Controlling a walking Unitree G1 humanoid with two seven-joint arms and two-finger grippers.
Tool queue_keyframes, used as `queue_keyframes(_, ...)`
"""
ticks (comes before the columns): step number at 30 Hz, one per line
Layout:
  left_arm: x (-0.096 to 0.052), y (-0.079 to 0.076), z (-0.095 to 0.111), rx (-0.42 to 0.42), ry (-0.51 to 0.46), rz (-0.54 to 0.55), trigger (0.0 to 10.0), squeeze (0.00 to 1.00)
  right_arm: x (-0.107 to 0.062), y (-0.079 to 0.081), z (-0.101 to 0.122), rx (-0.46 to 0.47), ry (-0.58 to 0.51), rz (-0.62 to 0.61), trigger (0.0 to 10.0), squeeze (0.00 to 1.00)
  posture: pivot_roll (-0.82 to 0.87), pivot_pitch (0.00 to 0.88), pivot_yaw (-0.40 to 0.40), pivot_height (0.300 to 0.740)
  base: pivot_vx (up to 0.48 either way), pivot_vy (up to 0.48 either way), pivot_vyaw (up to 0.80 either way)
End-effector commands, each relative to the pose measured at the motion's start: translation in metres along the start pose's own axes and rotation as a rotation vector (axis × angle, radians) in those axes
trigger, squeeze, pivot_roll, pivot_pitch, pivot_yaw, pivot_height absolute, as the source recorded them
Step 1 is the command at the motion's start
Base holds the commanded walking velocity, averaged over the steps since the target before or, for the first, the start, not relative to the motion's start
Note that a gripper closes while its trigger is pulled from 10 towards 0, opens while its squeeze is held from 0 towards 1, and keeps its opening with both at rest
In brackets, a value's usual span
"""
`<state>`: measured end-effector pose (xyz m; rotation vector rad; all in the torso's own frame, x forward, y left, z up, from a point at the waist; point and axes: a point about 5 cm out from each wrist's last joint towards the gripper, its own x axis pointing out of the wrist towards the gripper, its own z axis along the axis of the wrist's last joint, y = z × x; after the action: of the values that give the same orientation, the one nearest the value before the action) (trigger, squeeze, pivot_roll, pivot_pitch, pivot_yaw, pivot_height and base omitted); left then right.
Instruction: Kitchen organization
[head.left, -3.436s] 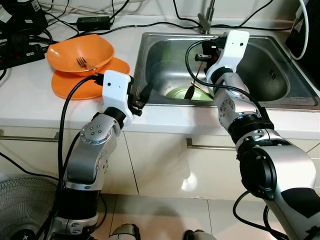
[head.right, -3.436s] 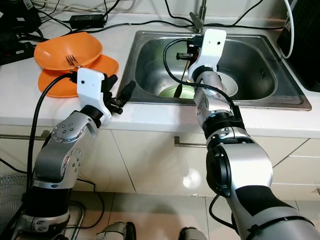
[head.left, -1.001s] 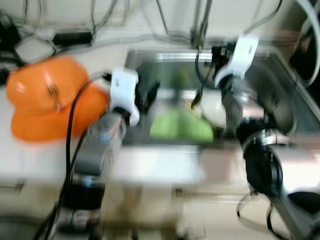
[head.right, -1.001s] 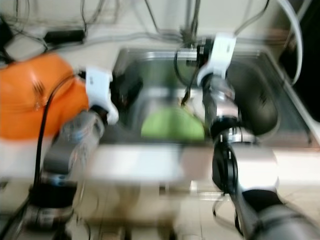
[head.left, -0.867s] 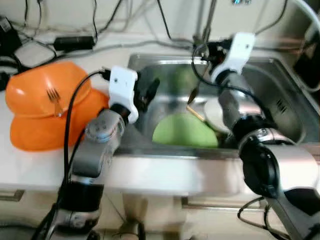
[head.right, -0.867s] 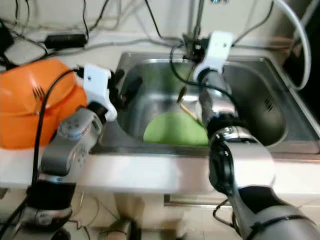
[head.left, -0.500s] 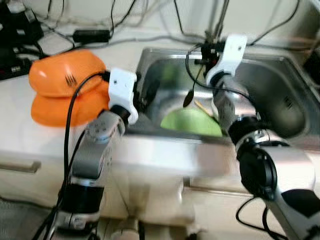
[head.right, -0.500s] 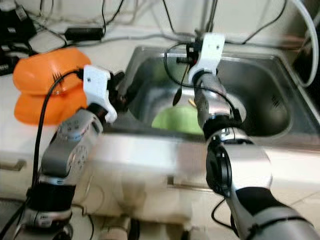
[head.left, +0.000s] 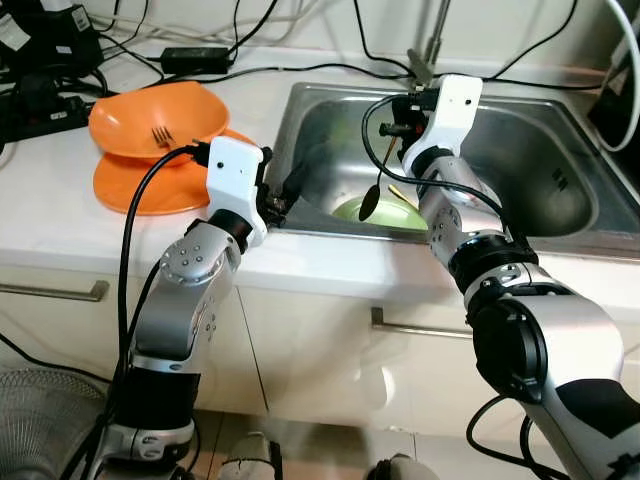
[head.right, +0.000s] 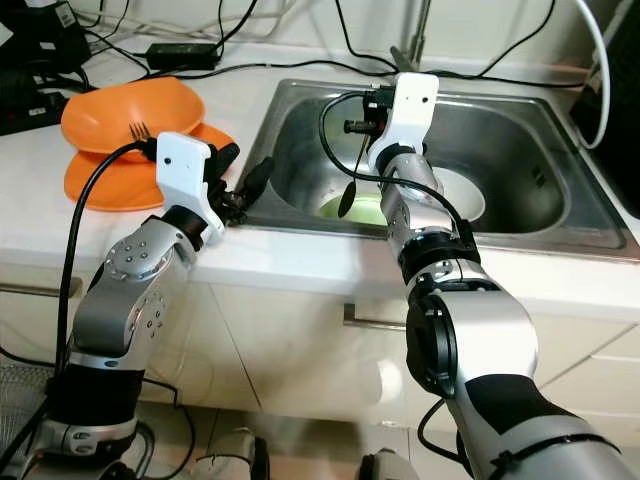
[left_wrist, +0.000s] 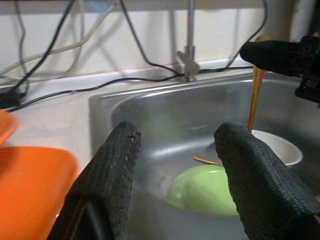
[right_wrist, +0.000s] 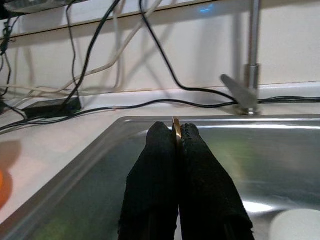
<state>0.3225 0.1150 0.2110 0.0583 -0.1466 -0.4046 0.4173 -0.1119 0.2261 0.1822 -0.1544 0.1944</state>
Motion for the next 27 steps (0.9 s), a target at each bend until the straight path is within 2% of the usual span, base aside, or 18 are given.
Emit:
queue_keyframes(1, 0.001, -0.002, 0.003, 0.017, -0.006, -0.007, 10.0, 0.0, 0.001, -0.004, 0.005, -0.007, -0.008, -0.004, 10.0, 0.0, 0.07, 0.086, -0.007, 0.718, 0.247, 0.0, 0.0)
queue_keyframes(15, 0.001, -0.003, 0.001, 0.016, -0.001, -0.013, 10.0, 0.0, -0.001, -0.003, -0.004, -0.034, 0.037, 0.005, 10.0, 0.0, 0.07, 0.087, -0.007, 0.718, 0.018, 0.0, 0.0)
queue_keyframes(27, 0.0, -0.004, -0.001, 0.025, 0.011, -0.012, 10.0, 0.0, -0.001, -0.002, -0.009, -0.14, 0.118, 0.017, 10.0, 0.0, 0.08, 0.078, -0.014, 0.718, 0.0, 0.0, 0.0)
